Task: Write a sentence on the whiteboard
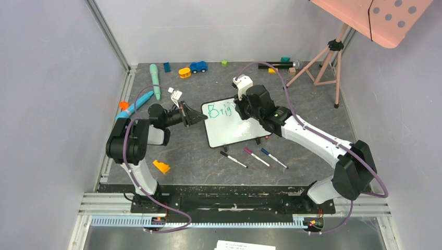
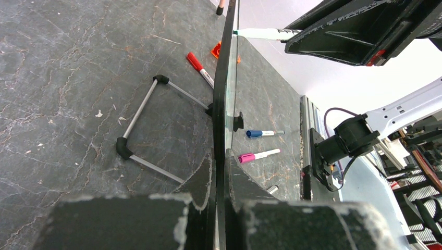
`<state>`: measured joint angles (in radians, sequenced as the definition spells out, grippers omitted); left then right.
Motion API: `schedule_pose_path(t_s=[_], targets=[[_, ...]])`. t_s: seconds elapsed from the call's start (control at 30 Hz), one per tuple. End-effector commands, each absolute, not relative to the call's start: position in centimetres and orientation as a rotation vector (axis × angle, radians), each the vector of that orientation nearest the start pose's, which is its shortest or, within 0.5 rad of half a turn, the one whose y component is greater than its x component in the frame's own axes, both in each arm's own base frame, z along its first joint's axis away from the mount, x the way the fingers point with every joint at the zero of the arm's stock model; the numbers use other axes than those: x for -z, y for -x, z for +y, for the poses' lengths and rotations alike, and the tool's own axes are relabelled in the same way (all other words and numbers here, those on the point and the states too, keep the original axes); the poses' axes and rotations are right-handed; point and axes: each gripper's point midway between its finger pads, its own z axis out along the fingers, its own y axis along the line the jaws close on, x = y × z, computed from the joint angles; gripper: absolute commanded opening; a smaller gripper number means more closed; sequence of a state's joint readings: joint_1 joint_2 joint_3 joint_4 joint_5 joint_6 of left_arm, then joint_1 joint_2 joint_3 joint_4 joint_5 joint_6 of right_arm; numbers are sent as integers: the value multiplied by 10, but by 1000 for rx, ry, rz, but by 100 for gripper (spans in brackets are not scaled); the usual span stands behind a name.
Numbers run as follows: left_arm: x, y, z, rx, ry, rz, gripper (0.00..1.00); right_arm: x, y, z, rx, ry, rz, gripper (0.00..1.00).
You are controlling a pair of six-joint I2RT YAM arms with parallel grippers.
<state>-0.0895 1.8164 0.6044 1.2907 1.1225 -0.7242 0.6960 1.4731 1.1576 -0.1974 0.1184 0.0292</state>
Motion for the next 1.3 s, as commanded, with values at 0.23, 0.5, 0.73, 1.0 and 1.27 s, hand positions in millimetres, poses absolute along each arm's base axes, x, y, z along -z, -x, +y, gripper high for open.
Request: schedule_pose_path(t_s=[0.23, 0.5, 0.73, 1.0, 1.27], targets=[[-152, -334, -202, 1393, -568, 1591, 2, -214, -363, 266, -297, 578, 1963, 0], [-152, -334, -202, 1393, -567, 1591, 2, -191, -348, 258, -306, 598, 2003, 0], [-151, -334, -202, 1393, -566, 1592, 2, -177, -337, 254, -324, 610, 2024, 0], [-152, -334, -202, 1391, -568, 1590, 2, -188, -344, 257, -319, 596, 2005, 0], [-152, -334, -202, 1391, -567, 1591, 2, -202, -355, 260, -304, 594, 1984, 0]])
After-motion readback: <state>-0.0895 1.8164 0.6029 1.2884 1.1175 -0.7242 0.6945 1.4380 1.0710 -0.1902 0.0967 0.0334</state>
